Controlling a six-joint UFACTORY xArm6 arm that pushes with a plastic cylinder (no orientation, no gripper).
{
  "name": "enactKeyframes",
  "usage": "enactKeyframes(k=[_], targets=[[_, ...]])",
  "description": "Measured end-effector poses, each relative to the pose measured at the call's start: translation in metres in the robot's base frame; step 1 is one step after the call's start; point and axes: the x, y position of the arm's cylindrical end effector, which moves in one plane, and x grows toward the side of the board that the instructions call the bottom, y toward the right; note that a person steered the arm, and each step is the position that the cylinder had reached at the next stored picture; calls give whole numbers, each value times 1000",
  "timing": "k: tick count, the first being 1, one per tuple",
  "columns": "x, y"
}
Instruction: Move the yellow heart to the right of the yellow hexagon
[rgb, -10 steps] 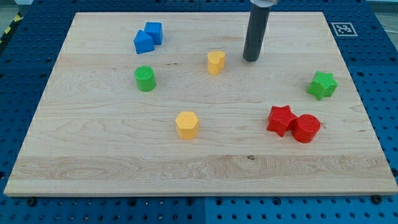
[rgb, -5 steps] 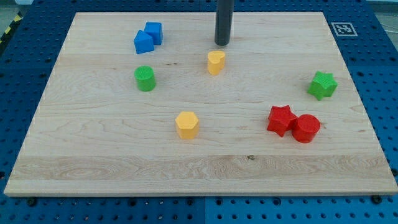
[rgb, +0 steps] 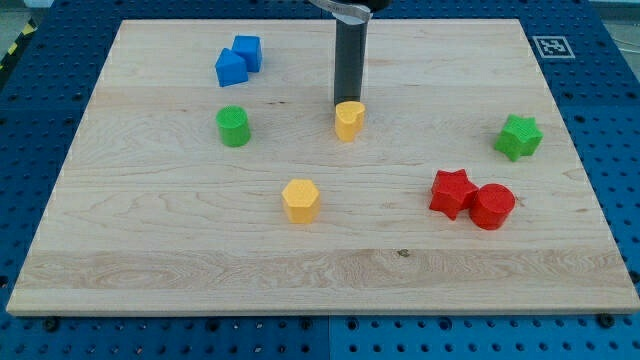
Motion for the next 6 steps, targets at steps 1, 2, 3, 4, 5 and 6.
enactKeyframes(k=[1, 2, 3, 4, 5, 6], targets=[[0, 0], [6, 0], [14, 0], [26, 0], [34, -1], [46, -1]])
